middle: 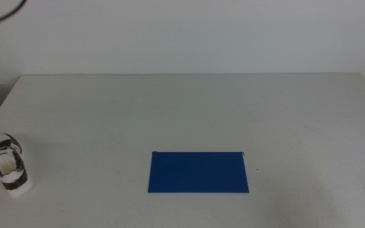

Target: Use one arm to grab the shoe from the table and place it on the mat.

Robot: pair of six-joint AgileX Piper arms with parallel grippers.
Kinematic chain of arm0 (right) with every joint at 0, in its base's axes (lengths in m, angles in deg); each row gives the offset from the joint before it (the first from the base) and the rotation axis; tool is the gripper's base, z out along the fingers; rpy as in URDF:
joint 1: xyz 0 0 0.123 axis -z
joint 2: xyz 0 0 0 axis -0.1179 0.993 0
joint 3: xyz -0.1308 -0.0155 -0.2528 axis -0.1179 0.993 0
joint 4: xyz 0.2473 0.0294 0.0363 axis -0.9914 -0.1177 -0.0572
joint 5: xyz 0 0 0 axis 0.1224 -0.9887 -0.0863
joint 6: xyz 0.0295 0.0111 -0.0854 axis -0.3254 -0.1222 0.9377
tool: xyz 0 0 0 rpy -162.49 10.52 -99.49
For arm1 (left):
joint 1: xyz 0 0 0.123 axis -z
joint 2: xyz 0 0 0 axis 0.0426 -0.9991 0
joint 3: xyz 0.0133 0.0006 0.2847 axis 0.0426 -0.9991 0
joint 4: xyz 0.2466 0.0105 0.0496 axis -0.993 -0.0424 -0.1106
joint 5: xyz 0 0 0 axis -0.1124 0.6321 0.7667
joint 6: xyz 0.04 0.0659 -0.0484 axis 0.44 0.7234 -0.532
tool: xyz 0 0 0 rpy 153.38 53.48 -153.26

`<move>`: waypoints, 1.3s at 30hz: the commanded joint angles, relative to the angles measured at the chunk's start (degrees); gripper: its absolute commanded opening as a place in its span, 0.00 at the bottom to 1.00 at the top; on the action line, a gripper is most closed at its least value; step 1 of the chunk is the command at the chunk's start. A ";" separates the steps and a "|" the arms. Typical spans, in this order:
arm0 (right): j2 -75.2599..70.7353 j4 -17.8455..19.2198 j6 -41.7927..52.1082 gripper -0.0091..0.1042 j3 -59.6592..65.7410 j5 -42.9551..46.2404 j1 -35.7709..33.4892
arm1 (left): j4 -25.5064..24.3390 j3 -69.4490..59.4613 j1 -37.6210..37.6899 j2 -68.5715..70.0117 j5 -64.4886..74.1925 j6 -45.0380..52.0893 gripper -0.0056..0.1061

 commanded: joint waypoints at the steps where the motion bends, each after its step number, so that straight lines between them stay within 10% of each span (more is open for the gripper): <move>1: -1.21 0.49 0.72 0.67 -0.54 4.55 0.26 | 1.77 0.68 -0.17 -0.01 -1.06 -1.33 0.89; 39: -1.21 0.49 0.72 0.67 -0.54 4.55 0.26 | 2.55 0.74 -0.11 -20.73 -10.59 -0.05 0.86</move>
